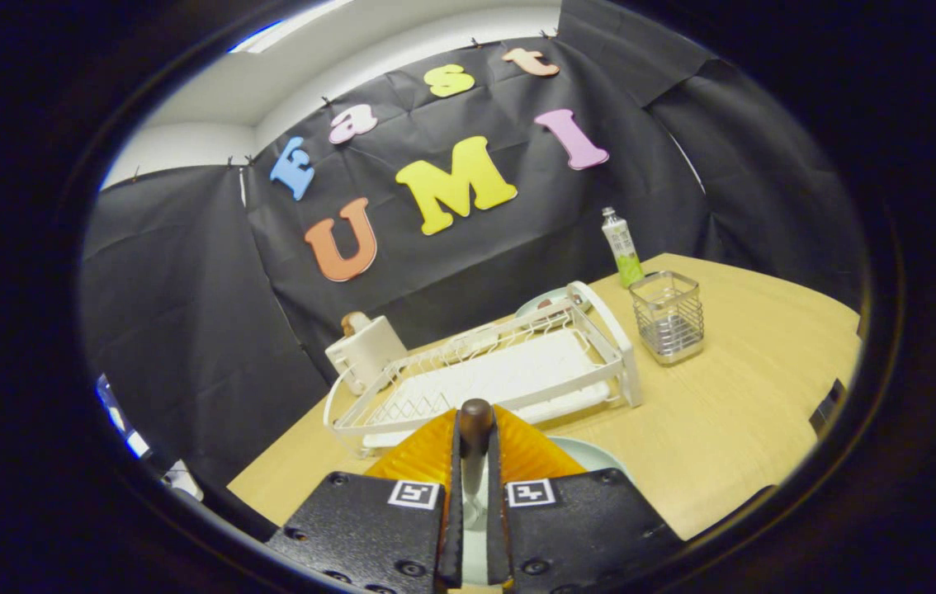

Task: Take the plate from the dish rack, then take the spoon from the basket and place it into the plate.

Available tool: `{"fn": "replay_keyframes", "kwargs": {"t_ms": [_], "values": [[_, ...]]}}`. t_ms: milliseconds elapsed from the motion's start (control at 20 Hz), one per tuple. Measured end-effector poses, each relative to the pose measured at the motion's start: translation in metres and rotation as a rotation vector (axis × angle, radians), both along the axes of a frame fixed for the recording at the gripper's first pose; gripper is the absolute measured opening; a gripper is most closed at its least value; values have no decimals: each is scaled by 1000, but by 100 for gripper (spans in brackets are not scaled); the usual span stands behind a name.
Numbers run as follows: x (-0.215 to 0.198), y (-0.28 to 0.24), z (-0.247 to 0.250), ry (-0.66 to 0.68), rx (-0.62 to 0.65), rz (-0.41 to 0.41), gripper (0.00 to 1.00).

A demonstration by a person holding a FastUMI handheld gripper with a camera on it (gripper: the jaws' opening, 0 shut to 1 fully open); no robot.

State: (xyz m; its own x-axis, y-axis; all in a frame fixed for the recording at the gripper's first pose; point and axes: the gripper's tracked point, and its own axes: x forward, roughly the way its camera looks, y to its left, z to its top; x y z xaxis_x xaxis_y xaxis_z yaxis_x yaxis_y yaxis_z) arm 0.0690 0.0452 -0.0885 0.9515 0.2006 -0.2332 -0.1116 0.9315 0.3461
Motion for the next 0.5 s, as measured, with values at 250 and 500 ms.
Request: {"fn": "replay_keyframes", "kwargs": {"t_ms": [250, 500], "values": [[1, -30, 11, -46, -41, -62, 47], [-3, -44, 36, -113, -120, -91, 81]]}}
